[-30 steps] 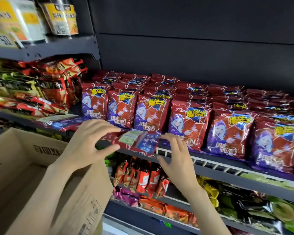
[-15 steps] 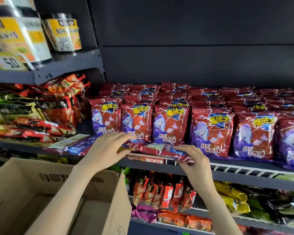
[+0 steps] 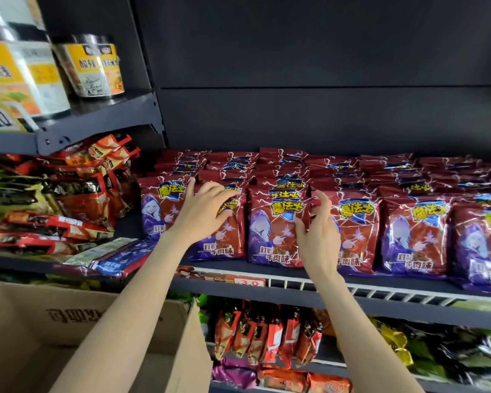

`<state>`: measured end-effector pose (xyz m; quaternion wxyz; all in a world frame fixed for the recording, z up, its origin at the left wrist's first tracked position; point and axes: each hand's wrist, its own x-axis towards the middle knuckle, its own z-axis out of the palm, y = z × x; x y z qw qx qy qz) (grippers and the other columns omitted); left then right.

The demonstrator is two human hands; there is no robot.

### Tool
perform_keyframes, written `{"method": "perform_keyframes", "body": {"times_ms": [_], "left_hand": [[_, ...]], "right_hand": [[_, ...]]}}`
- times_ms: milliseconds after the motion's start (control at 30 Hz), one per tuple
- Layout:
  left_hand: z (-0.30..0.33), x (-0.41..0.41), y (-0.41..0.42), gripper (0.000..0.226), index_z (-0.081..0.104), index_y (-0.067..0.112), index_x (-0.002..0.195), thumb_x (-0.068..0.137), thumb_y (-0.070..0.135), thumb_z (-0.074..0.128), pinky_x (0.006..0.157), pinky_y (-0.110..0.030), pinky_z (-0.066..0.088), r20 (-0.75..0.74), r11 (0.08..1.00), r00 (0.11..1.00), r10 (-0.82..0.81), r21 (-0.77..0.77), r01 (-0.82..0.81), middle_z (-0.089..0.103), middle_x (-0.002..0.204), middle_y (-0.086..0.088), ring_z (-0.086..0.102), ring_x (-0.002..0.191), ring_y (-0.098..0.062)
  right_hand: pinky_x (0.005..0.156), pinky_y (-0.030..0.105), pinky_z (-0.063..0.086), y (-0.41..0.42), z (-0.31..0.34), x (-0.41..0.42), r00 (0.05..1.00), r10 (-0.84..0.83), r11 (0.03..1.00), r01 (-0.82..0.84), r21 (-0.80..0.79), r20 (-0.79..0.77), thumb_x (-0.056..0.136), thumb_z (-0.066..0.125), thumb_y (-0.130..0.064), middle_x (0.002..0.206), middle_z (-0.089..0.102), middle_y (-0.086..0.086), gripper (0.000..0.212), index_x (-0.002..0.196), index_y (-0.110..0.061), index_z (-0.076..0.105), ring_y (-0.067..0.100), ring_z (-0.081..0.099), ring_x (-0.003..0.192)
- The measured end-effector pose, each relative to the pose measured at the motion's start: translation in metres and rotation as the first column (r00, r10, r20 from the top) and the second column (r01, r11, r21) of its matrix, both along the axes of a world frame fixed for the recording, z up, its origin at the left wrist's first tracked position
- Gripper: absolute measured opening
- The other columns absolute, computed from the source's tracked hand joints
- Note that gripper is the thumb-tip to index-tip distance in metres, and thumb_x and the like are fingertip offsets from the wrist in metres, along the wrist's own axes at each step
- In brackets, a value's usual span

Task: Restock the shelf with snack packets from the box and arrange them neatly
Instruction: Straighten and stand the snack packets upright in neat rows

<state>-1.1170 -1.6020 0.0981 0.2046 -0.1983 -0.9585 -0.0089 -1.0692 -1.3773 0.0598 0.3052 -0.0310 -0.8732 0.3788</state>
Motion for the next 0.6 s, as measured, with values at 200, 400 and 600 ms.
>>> {"method": "perform_keyframes", "body": {"times_ms": [200, 400, 600], "left_hand": [[-0.030, 0.016, 0.010, 0.066, 0.046, 0.028, 0.134, 0.075, 0.032, 0.075, 0.110, -0.064, 0.009, -0.194, 0.983, 0.974, 0.120, 0.162, -0.089, 0.037, 0.146, -0.005, 0.028, 0.137, -0.025], [-0.057, 0.033, 0.002, 0.115, -0.001, 0.029, 0.150, 0.067, 0.056, 0.075, 0.112, -0.053, 0.007, 0.112, 0.955, 0.972, 0.206, 0.192, -0.225, -0.009, 0.156, -0.008, -0.009, 0.143, -0.030], [-0.053, 0.013, -0.009, 0.134, -0.035, 0.035, 0.136, 0.059, 0.073, 0.068, 0.107, -0.051, -0.012, 0.277, 0.989, 0.950, 0.147, -0.007, -0.151, -0.051, 0.139, -0.001, -0.041, 0.132, -0.027]], "right_hand": [[0.078, 0.043, 0.054, -0.009, -0.021, 0.013, 0.996, -0.048, 0.904, 0.076, 0.421, -0.076, 0.072, 0.078, -0.019, 0.140, 0.036, 0.020, 0.062, 0.128, -0.014, 0.052, 0.037, 0.045, 0.112], [0.102, 0.050, 0.038, -0.004, -0.030, 0.009, 0.989, 0.108, 0.743, -0.145, 0.653, 0.097, 0.059, 0.087, -0.040, 0.144, 0.041, 0.016, 0.085, 0.133, -0.020, 0.050, 0.037, 0.039, 0.132], [0.115, 0.045, 0.018, -0.001, -0.027, -0.002, 0.957, 0.132, 0.640, -0.282, 0.715, 0.259, 0.069, 0.075, -0.055, 0.158, 0.004, 0.013, 0.103, 0.150, -0.024, 0.019, 0.033, 0.006, 0.145]]}}
